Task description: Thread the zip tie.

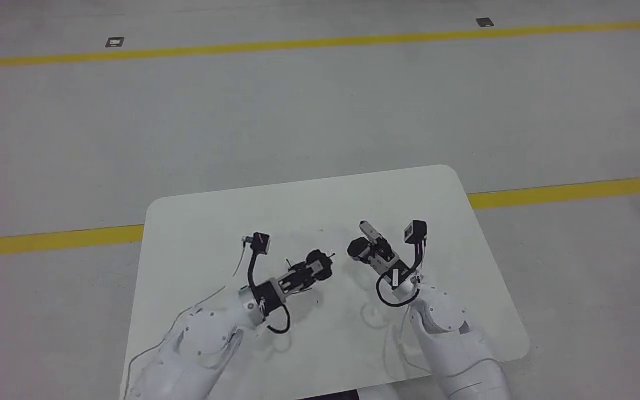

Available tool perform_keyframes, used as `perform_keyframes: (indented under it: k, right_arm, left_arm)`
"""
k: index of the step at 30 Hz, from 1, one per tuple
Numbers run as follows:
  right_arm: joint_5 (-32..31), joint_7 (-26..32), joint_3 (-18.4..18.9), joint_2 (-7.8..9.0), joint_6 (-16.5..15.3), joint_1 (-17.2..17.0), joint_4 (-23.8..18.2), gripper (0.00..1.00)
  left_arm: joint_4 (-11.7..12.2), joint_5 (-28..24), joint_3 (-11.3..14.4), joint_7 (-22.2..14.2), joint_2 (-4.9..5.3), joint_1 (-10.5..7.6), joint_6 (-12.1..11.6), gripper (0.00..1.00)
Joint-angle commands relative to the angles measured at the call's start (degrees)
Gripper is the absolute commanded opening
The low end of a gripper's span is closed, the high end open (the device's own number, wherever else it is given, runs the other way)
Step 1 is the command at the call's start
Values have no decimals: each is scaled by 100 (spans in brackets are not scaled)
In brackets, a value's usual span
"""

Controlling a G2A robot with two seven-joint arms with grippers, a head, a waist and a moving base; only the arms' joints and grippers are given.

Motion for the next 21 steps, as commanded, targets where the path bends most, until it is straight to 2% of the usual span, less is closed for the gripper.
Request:
perform_keyframes:
  k: [1, 7, 10, 15, 17, 18, 21]
  right_arm:
    - [0, 0, 0, 0, 0, 0, 0, 100]
    - [0, 0, 0, 0, 0, 0, 0, 100]
    - [0, 0, 0, 0, 0, 0, 0, 100]
    - [0, 0, 0, 0, 0, 0, 0, 100]
    - [-129, 154, -109, 11, 58, 50, -167, 100]
    - [-260, 200, -124, 23, 93, 64, -216, 100]
    - [-1192, 325, -218, 81, 390, 128, -425, 100]
  left_arm:
    - [-255, -51, -328, -95, 77, 251, 13, 0]
    - [-809, -126, -1055, -361, 221, 845, 13, 0]
    - [-974, -306, -1261, -381, 236, 1073, 13, 0]
    - [-1067, -386, -1367, -463, 231, 1154, 13, 0]
    - [-1067, -386, -1367, -463, 231, 1154, 13, 0]
    - [-1067, -386, -1367, -463, 231, 1154, 13, 0]
    - [-1067, -386, -1367, -463, 231, 1154, 13, 0]
